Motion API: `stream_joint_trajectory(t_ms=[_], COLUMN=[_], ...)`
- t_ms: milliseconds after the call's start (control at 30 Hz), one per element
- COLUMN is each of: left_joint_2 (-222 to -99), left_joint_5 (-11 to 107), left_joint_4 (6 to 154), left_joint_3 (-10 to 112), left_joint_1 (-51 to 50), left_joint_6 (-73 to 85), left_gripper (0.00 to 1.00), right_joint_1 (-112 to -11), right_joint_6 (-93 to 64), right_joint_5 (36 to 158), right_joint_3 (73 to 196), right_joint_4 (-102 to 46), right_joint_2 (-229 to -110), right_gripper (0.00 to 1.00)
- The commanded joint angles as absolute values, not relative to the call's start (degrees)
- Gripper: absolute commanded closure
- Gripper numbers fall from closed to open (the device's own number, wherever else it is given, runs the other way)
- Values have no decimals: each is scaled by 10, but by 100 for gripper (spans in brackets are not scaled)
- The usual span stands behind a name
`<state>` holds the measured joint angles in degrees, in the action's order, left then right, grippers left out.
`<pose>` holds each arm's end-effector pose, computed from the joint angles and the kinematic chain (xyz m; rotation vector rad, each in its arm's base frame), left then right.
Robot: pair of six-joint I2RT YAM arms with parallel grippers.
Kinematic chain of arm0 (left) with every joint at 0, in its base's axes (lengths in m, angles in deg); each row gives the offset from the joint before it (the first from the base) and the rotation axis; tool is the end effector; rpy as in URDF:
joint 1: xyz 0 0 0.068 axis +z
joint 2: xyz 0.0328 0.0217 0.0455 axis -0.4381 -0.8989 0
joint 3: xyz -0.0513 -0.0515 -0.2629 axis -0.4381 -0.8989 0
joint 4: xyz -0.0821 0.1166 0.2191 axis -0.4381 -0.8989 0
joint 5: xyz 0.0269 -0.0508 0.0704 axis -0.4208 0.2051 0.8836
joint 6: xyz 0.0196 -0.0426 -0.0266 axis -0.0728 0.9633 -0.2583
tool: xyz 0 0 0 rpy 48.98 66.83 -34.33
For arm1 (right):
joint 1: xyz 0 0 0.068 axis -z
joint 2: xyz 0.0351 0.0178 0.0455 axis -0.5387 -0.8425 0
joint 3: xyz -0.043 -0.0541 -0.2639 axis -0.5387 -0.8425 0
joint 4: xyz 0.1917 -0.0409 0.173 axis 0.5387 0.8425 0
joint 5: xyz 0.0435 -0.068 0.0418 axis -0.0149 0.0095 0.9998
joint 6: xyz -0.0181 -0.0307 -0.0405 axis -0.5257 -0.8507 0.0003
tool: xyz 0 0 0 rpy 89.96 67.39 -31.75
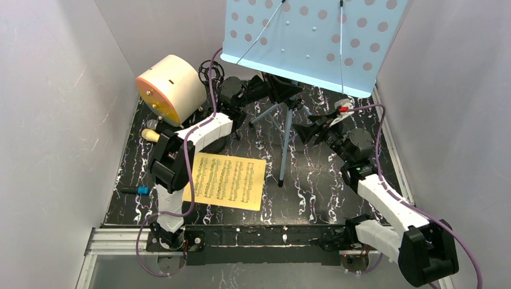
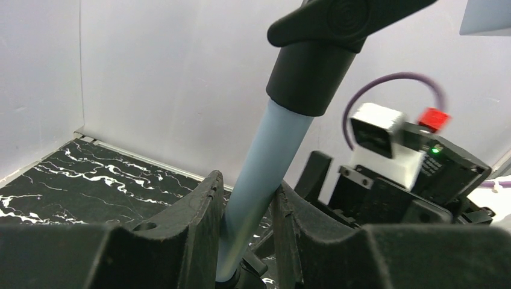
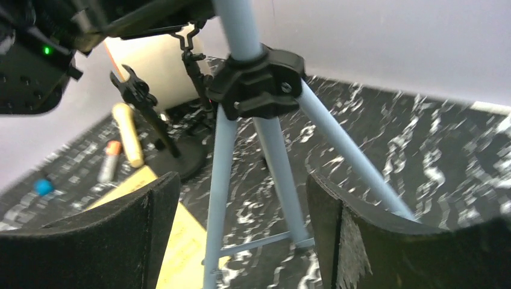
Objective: Pack up the instrument practice props
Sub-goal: Unscrew the knob on the music stand.
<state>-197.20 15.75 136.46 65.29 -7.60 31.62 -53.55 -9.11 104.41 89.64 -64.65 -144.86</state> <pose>0.3636 -0.2693 0.3584 0.6793 1.0828 -1.4416 0.2088 0.0902 0.3009 -0.3308 1.3892 0.6685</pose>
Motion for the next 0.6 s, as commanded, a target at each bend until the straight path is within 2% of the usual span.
stream_joint_trajectory(t_ms=[0,233,567], left_joint_2=[-1961,-1957,-1961], left_joint_5=[163,161,162], left_joint_4=[1289,1287,1285], left_joint_3=[647,645,649], left_joint_1=[-72,-72,-73], left_joint_6=[322,319,317], left_gripper=[100,100,100], right_joint_1=[-501,-426,-413], right_joint_6=[142,331,380], right_joint_5=[1077,1159,1213], right_joint_3=[906,947,1024], right_joint_4=[-685,-687,-690], right_joint_2=[-1470,-1533,-1589], right_gripper=[16,17,19])
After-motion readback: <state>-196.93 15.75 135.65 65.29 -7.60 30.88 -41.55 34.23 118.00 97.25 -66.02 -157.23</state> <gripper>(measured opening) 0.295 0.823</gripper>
